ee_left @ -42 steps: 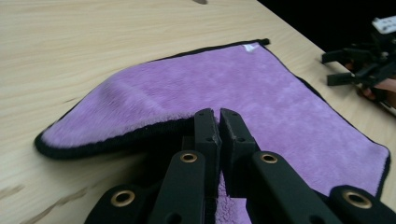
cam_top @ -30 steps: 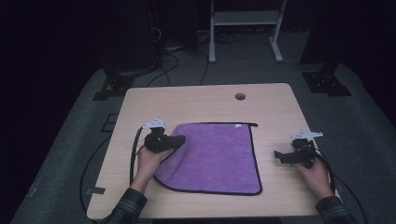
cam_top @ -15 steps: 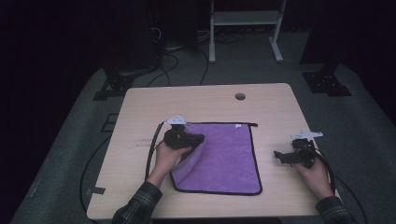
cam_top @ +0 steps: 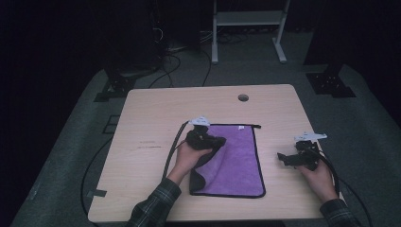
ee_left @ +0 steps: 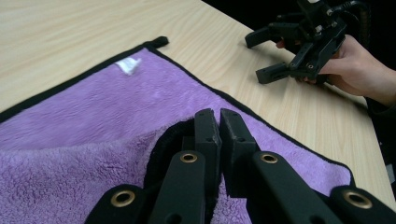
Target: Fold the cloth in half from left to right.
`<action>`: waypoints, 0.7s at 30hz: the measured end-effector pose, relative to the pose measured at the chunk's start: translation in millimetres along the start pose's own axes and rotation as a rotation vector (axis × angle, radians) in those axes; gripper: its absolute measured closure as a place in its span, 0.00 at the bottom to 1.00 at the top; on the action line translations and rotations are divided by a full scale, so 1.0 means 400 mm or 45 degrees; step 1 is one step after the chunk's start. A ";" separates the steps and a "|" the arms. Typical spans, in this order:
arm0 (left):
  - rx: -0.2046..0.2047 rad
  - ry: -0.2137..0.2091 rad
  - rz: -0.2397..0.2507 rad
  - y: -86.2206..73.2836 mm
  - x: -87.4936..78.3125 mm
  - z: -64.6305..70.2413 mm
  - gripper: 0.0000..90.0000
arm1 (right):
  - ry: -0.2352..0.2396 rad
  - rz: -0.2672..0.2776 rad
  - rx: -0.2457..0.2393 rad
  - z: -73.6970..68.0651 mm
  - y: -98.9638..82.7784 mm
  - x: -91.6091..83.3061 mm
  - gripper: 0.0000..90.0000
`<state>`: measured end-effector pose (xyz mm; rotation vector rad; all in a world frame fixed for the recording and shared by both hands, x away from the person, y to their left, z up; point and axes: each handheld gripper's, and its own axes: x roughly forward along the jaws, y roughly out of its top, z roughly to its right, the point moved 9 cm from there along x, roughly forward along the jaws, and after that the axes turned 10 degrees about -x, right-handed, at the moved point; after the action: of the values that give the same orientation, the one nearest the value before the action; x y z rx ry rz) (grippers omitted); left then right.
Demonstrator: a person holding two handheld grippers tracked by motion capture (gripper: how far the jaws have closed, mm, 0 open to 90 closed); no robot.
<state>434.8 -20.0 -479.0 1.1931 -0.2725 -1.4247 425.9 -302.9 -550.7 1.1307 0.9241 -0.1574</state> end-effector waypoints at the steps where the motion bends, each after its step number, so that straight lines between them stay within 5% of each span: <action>1: 0.005 -0.005 -0.012 -0.001 0.014 0.003 0.95 | 0.000 0.000 0.000 0.000 0.000 0.000 0.01; 21: 0.035 -0.063 -0.063 0.030 0.137 0.045 0.95 | 0.000 0.000 0.000 0.000 0.000 0.000 0.01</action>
<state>440.2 -77.9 -488.9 1.1949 -0.2997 -1.4992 425.9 -302.9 -550.7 1.1311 0.9245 -0.1574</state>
